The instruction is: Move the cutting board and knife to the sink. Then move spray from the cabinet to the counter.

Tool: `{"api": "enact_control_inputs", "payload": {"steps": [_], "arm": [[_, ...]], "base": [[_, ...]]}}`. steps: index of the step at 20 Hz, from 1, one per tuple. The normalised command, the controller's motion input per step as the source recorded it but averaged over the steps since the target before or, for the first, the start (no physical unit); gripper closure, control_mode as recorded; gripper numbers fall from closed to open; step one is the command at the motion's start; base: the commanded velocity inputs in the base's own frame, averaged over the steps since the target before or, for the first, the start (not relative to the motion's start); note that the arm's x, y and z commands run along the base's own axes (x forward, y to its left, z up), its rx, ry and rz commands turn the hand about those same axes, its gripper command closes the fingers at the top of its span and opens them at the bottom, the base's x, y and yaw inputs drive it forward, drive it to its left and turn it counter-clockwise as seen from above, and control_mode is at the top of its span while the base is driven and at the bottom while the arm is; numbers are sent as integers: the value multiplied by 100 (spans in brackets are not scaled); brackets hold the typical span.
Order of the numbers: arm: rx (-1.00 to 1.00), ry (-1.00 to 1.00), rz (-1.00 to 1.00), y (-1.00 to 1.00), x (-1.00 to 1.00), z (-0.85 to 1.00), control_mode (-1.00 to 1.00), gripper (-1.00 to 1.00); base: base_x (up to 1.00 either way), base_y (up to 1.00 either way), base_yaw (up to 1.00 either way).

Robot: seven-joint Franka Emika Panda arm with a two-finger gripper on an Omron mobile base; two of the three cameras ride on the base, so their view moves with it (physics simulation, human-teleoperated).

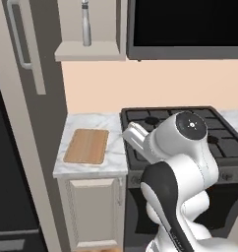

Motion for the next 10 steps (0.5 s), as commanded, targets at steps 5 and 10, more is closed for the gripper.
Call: {"api": "enact_control_inputs", "payload": {"steps": [5, 10], "arm": [[0, 0, 0, 0, 0, 0, 100, -100], [0, 0, 0, 0, 0, 0, 100, -100]], "base": [[47, -1, 15], [56, 0, 13]]}}
